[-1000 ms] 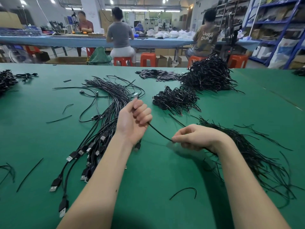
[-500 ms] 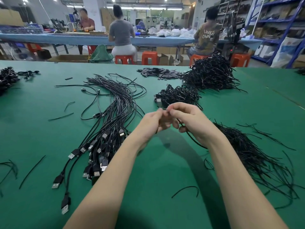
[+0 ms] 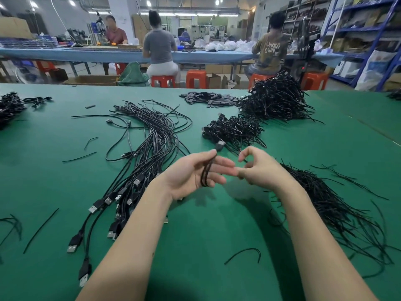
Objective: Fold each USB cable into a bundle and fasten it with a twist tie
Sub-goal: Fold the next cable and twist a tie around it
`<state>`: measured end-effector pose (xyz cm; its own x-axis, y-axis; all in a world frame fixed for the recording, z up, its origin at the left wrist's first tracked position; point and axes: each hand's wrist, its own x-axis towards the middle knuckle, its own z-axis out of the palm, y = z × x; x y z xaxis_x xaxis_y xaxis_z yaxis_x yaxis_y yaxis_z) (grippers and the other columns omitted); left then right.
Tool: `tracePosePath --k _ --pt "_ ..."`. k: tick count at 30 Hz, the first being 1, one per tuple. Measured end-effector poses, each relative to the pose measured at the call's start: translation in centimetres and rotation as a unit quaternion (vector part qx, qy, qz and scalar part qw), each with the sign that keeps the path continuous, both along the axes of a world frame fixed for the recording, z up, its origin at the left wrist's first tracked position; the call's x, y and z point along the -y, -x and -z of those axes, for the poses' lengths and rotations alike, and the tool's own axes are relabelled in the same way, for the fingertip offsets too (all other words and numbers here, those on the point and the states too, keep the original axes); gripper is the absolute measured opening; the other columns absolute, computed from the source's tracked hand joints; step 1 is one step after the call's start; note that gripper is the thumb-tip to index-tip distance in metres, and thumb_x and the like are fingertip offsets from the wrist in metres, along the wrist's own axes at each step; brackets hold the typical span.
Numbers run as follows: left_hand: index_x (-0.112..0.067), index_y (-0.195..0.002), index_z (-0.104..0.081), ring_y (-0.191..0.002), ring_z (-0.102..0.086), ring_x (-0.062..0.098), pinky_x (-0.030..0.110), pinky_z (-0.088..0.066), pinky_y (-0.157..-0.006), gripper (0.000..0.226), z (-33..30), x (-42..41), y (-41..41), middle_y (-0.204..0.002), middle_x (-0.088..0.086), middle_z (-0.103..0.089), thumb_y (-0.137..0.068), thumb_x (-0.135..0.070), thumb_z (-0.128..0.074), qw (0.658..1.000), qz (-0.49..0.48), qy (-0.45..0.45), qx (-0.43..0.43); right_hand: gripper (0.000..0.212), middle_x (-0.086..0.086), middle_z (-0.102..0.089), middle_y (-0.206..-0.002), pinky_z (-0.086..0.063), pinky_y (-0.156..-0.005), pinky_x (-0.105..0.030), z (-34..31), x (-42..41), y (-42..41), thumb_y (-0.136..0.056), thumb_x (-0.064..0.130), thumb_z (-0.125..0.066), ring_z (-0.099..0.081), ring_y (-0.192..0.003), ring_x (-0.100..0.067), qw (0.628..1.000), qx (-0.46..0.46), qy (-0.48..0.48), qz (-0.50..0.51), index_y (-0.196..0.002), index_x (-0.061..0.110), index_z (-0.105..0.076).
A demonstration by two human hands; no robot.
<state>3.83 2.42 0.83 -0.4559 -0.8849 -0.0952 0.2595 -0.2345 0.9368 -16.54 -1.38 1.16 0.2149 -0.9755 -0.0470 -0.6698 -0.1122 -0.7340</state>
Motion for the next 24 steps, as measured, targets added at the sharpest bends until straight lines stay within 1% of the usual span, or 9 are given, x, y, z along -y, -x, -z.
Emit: tracePosePath --k 2,4,8,11,14,16,21,23,24 --pt "-0.003 -0.106 -0.074 -0.089 -0.075 0.022 0.02 -0.058 -0.067 0.047 0.7 0.3 0.6 -0.108 0.018 -0.074 -0.107 -0.03 -0.035 0.995 0.016 0.01 0.096 0.033 0.006 -0.072 -0.078 -0.046 -0.062 -0.03 -0.6 -0.1 -0.5 -0.079 0.045 -0.08 -0.056 -0.06 -0.008 0.995 -0.024 0.09 0.047 -0.091 0.028 -0.054" --pt "0.003 -0.11 -0.068 -0.097 -0.073 0.029 0.027 -0.059 -0.078 0.045 1.6 0.7 1.8 -0.112 0.022 -0.072 -0.109 -0.028 -0.035 0.989 -0.044 0.006 0.139 0.023 0.003 -0.073 -0.077 -0.042 -0.058 -0.028 -1.2 -0.5 -1.6 -0.086 0.037 -0.076 -0.052 -0.053 -0.003 0.987 0.076 0.129 0.052 -0.088 0.026 -0.056" --pt "0.002 -0.108 -0.064 -0.082 -0.071 0.021 0.029 -0.06 -0.077 0.042 1.6 1.5 2.7 -0.107 0.02 -0.072 -0.11 -0.024 -0.03 0.981 -0.194 0.017 -0.009 0.011 -0.008 -0.071 -0.087 -0.043 -0.051 -0.02 -2.3 -1.5 -3.0 -0.098 0.008 -0.061 -0.057 -0.055 -0.006 0.961 0.262 -0.017 -0.09 -0.092 0.017 -0.057" --pt "0.006 -0.117 -0.06 -0.096 -0.073 0.025 0.028 -0.06 -0.074 0.048 0.8 1.6 1.2 -0.118 0.022 -0.069 -0.11 -0.026 -0.025 0.968 -0.205 0.016 -0.147 0.012 -0.007 -0.068 -0.084 -0.045 -0.054 -0.023 -1.2 -2.0 -2.2 -0.101 0.002 -0.055 -0.053 -0.059 -0.015 0.934 0.213 -0.176 -0.225 -0.096 0.013 -0.055" --pt "0.01 -0.111 -0.065 -0.106 -0.07 0.032 0.026 -0.06 -0.076 0.051 0.3 1.2 0.4 -0.121 0.027 -0.067 -0.109 -0.024 -0.027 0.96 -0.169 -0.003 -0.221 0.014 -0.004 -0.066 -0.08 -0.039 -0.053 -0.023 0.6 -1.6 -1.7 -0.101 0.002 -0.054 -0.047 -0.057 -0.016 0.937 0.142 -0.234 -0.217 -0.095 0.014 -0.055" --pt "0.004 -0.095 -0.076 -0.092 -0.074 0.025 0.02 -0.058 -0.063 0.054 0.3 0.9 0.7 -0.113 0.023 -0.071 -0.108 -0.023 -0.031 0.971 -0.153 -0.011 -0.184 0.006 -0.001 -0.07 -0.08 -0.038 -0.053 -0.025 1.0 -1.0 -1.7 -0.099 0.014 -0.061 -0.049 -0.053 -0.014 0.971 0.047 -0.179 -0.154 -0.095 0.017 -0.058" --pt "-0.013 -0.071 -0.079 -0.058 -0.067 0.008 0.012 -0.043 -0.046 0.056 0.7 0.5 0.7 -0.091 0.013 -0.077 -0.105 -0.027 -0.037 0.997 -0.074 -0.002 -0.002 0.047 0.013 -0.067 -0.078 -0.042 -0.062 -0.027 0.4 -0.4 -1.1 -0.067 0.077 -0.073 -0.061 -0.069 -0.004 0.985 -0.168 -0.036 0.016 -0.086 0.034 -0.068" --pt "-0.011 -0.077 -0.078 -0.058 -0.068 0.01 0.012 -0.042 -0.045 0.054 1.1 0.6 0.7 -0.096 0.016 -0.076 -0.106 -0.027 -0.035 0.998 -0.013 0.0 0.068 0.038 0.011 -0.065 -0.08 -0.041 -0.063 -0.028 0.6 -0.1 -1.0 -0.069 0.067 -0.076 -0.057 -0.07 -0.004 0.987 -0.157 -0.001 0.03 -0.085 0.034 -0.068" --pt "-0.008 -0.083 -0.077 -0.058 -0.068 0.011 0.012 -0.041 -0.045 0.052 1.4 0.7 0.8 -0.099 0.016 -0.076 -0.107 -0.027 -0.035 0.993 0.005 0.011 0.117 0.029 0.009 -0.063 -0.077 -0.039 -0.059 -0.027 0.6 0.0 -1.3 -0.076 0.055 -0.077 -0.054 -0.063 -0.005 0.996 -0.086 0.001 0.03 -0.089 0.03 -0.068"
